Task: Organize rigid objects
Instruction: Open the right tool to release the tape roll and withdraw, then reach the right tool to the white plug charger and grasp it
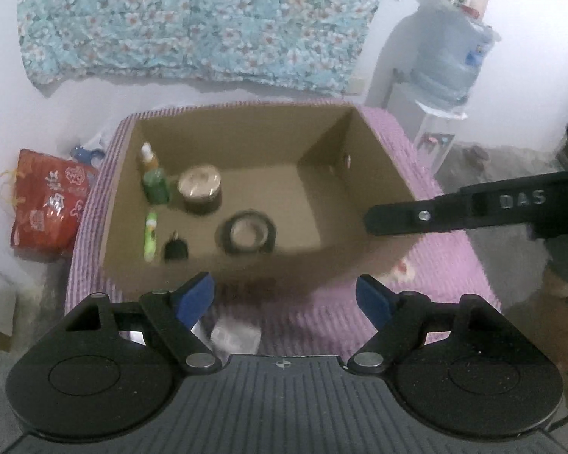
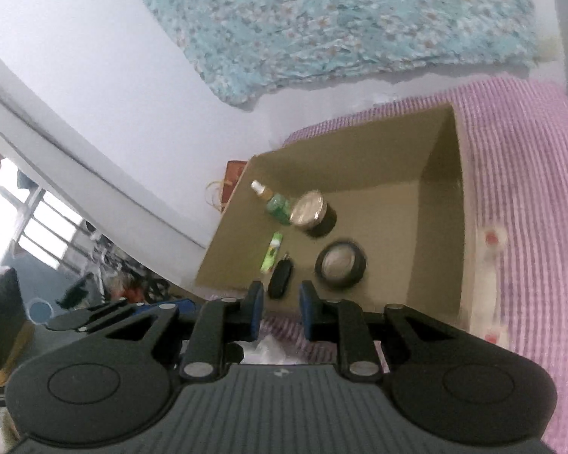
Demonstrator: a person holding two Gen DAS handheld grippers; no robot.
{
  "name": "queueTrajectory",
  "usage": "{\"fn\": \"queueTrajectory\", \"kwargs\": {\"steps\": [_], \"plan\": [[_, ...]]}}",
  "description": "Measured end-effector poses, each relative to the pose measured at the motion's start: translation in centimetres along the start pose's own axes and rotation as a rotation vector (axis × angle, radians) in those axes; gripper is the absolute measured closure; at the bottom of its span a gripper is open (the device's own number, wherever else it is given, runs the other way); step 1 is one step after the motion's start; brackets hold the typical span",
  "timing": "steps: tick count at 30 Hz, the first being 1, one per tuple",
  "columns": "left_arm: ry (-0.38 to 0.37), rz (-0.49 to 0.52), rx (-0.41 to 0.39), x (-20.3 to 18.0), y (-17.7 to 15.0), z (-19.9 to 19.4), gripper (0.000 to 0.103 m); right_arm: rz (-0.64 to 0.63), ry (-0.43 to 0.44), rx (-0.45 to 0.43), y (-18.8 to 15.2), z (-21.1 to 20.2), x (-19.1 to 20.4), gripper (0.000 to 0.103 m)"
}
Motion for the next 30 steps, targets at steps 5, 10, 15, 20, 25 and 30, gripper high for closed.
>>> {"fn": "queueTrajectory", "kwargs": {"steps": [5,10,15,20,25,30], "plan": [[-0.034,0.015,0.032,0.1,-3.0,0.8,0.02,0.119,0.002,-0.012,-4.5,1.3,-1.2,0.076],[-0.027,0.046,0.022,-0.4,-4.8,1.8,0.021,0.172,-0.036,0.007,-6.7,3.0,-1.8,0.076],[0.004,0.056,0.012,-0.8,-5.7,2.8,0.021,0.167,-0.044,0.036,-7.2,4.0,-1.7,0.076],[0.04,0.062,0.011,-1.0,-6.5,4.2,0.023,0.16,-0.047,0.065,-7.2,5.2,-2.1,0.076],[0.056,0.077,0.016,-1.2,-7.3,5.4,0.027,0.17,-0.038,0.096,-7.2,6.6,-2.7,0.076],[0.063,0.089,0.019,-1.6,-8.1,6.1,0.032,0.181,-0.038,0.125,-7.3,8.0,-3.5,0.075]]}}
Point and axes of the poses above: each gripper's, at about its wrist camera, not at the fingertips, and z roughly the way its jaws point, x to its left, y to its top, the point moved 4 cm from there along z, roughly the way its jaws point, and after that the axes turned 14 degrees about y, right-handed, at the moved point
